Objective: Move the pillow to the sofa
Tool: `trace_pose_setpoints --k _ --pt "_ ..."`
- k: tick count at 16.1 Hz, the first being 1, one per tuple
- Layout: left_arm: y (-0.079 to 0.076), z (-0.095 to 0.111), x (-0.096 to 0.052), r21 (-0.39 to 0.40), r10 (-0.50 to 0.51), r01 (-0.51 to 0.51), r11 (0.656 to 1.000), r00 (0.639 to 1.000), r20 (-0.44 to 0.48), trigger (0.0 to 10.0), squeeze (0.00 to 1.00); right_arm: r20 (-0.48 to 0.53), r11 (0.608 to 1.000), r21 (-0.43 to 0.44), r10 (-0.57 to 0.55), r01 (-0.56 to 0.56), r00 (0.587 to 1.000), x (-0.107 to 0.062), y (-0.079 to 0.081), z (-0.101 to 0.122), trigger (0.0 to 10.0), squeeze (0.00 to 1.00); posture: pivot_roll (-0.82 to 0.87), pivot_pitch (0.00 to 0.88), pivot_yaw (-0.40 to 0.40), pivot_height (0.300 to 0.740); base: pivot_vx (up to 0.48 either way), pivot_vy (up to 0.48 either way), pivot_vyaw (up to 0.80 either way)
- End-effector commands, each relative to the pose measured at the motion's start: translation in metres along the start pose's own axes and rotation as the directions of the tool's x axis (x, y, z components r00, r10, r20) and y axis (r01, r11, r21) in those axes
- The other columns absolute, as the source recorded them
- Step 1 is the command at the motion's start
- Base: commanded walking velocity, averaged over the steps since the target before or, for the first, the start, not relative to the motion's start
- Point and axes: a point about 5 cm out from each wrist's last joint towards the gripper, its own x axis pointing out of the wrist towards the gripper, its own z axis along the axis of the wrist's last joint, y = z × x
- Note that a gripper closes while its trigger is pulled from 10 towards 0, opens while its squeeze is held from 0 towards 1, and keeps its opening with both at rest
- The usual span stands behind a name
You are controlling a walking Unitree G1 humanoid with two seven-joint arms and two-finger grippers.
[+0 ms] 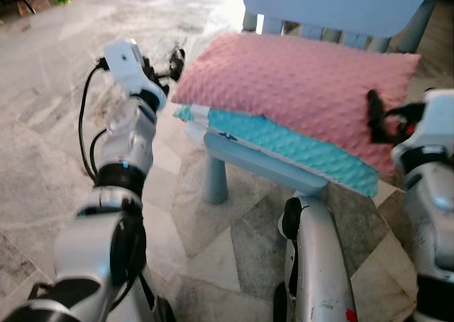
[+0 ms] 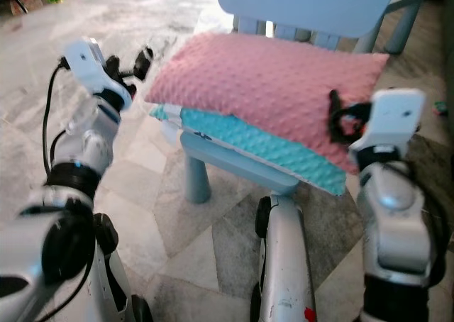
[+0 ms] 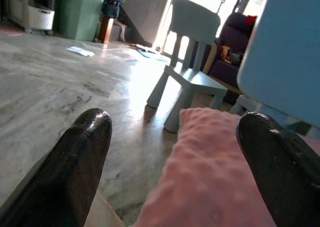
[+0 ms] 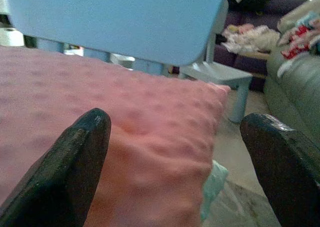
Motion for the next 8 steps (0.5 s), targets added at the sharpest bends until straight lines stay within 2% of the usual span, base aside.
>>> trace_pose_setpoints --k 1,5,8 --pt "0.005 0.004 0.002 -0.027 0.036 -0.036 0.999 0.999 -0.003 10.0 0.00 -0.018 0.999 0.031 0.015 -0.015 1.000 0.002 -0.001 0.001 10.0 0.00 -0.24 0.231 0.040 0.304 0.000 0.000 0.00" --pt "0.006 0.009 0.009 -0.143 0.051 -0.053 0.988 0.999 -0.019 10.0 0.00 -0.016 0.998 0.055 0.029 -0.028 0.999 0.007 -0.002 0.009 10.0 0.00 -0.27 0.268 0.032 0.304 0.000 0.000 0.00" --pt "-0.006 0.014 0.016 -0.182 0.021 -0.030 0.983 0.999 -0.048 10.0 0.00 -0.031 0.998 0.067 0.011 -0.009 0.999 0.011 -0.006 0.012 10.0 0.00 -0.27 0.291 0.029 0.304 0.000 0.000 0.00"
